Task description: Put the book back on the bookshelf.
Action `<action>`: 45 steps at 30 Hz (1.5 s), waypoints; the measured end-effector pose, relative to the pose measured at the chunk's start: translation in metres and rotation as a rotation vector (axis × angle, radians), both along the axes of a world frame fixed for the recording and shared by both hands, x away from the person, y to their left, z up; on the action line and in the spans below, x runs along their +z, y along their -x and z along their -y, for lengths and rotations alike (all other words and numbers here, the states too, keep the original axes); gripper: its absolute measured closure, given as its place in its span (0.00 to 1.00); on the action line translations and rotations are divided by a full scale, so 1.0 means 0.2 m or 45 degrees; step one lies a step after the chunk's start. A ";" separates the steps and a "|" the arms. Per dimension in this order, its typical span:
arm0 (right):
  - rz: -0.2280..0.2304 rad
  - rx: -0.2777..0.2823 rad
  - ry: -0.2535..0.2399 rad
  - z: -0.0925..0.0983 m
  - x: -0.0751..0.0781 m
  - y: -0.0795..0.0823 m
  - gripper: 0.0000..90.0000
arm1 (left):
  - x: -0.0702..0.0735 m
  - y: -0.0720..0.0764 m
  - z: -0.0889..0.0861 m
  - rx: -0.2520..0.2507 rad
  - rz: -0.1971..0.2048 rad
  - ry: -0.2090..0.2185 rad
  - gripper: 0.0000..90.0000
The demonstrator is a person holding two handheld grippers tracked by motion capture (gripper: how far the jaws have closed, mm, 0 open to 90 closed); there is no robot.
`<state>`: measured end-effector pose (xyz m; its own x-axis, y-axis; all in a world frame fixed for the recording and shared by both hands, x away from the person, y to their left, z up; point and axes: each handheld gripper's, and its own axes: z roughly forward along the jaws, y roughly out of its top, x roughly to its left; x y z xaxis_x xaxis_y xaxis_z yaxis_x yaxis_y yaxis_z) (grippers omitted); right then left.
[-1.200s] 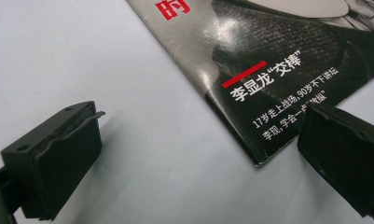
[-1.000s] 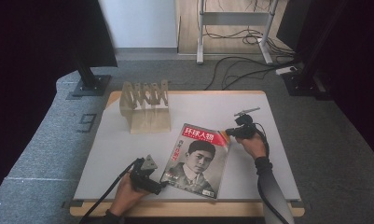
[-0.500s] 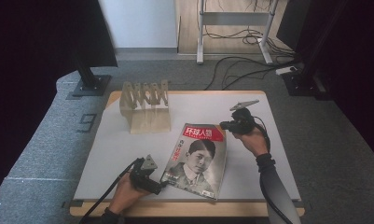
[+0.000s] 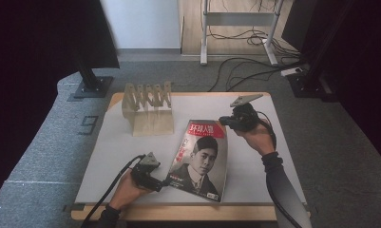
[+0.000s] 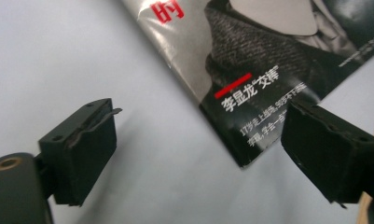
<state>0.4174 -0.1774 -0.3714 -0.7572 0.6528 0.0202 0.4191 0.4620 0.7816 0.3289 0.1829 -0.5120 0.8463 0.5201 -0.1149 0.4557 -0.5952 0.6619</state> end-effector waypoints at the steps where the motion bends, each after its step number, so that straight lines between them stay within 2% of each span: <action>1: 0.018 0.008 -0.002 0.00 0.03 0.01 0.95 | 0.01 -0.01 0.01 -0.015 0.000 0.001 0.13; 5: 0.057 0.024 -0.008 0.00 0.11 0.04 0.95 | 0.06 -0.06 0.03 -0.066 -0.016 0.034 0.16; 9: 0.092 0.040 -0.013 0.01 0.16 0.06 0.95 | 0.09 -0.11 0.07 -0.120 -0.026 0.038 0.16; 13: 0.117 0.053 -0.017 0.02 0.20 0.08 0.95 | 0.11 -0.17 0.13 -0.189 -0.036 0.023 0.18; 16: 0.124 0.054 -0.020 0.03 0.21 0.09 0.95 | 0.12 -0.22 0.18 -0.232 -0.030 -0.010 0.22; 20: 0.137 0.065 -0.020 0.04 0.23 0.10 0.95 | 0.11 -0.28 0.22 -0.272 -0.054 -0.028 0.26; 25: 0.149 0.078 -0.028 0.04 0.25 0.12 0.95 | 0.08 -0.33 0.25 -0.322 -0.124 0.006 0.33; 30: 0.157 0.087 -0.030 0.05 0.26 0.12 0.95 | 0.06 -0.36 0.28 -0.365 -0.167 0.007 0.41; 33: 0.160 0.092 -0.033 0.05 0.27 0.13 0.95 | 0.05 -0.36 0.29 -0.379 -0.187 0.042 0.50; 38: 0.168 0.095 -0.036 0.05 0.28 0.13 0.95 | 0.04 -0.38 0.28 -0.361 -0.270 0.134 0.63; 41: 0.173 0.097 -0.035 0.05 0.29 0.14 0.95 | 0.05 -0.37 0.28 -0.375 -0.265 0.173 0.72; 43: 0.178 0.092 -0.031 0.05 0.29 0.14 0.95 | 0.07 -0.36 0.28 -0.387 -0.234 0.190 0.79; 45: 0.188 0.081 -0.030 0.06 0.30 0.14 0.95 | 0.09 -0.35 0.28 -0.370 -0.197 0.186 0.82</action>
